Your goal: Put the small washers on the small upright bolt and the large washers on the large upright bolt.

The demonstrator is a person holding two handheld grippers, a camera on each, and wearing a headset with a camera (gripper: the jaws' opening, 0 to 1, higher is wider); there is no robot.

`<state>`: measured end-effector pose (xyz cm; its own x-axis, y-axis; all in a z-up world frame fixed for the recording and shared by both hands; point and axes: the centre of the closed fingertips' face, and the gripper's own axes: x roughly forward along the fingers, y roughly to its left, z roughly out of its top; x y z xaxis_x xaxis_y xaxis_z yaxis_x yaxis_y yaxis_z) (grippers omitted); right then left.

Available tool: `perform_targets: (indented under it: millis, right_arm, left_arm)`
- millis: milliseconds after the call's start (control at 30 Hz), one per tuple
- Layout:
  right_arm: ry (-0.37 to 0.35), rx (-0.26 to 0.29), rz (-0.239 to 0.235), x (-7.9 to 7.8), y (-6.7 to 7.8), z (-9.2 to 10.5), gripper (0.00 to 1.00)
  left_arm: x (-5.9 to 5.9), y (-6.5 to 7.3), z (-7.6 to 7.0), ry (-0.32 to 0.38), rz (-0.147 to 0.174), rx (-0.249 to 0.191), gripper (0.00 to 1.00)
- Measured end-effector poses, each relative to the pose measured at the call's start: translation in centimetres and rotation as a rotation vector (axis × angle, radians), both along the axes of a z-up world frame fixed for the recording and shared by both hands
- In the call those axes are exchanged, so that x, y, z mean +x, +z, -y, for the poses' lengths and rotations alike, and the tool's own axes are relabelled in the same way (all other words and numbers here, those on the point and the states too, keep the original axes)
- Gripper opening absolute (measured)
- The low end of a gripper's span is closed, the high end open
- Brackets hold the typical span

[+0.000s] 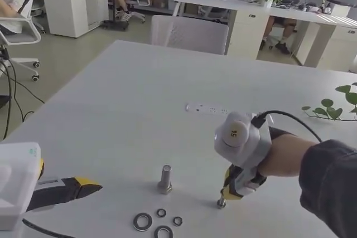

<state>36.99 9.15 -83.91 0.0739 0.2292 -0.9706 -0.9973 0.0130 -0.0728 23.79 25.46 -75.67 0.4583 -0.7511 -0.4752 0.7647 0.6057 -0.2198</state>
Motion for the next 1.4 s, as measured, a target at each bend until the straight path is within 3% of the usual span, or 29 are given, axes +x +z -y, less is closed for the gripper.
perform_targets:
  millis: [533,1400]
  right_arm:
    - [0.006,-0.018,-0.018,0.0,-1.8,-0.1,0.13]
    - [0.002,-0.032,-0.018,0.3,-2.9,-0.1,0.13]
  left_arm:
    - [0.2,-0.1,0.0,0.006,-0.003,0.001,0.88]
    - [0.2,-0.2,-0.2,0.011,-0.006,0.003,0.88]
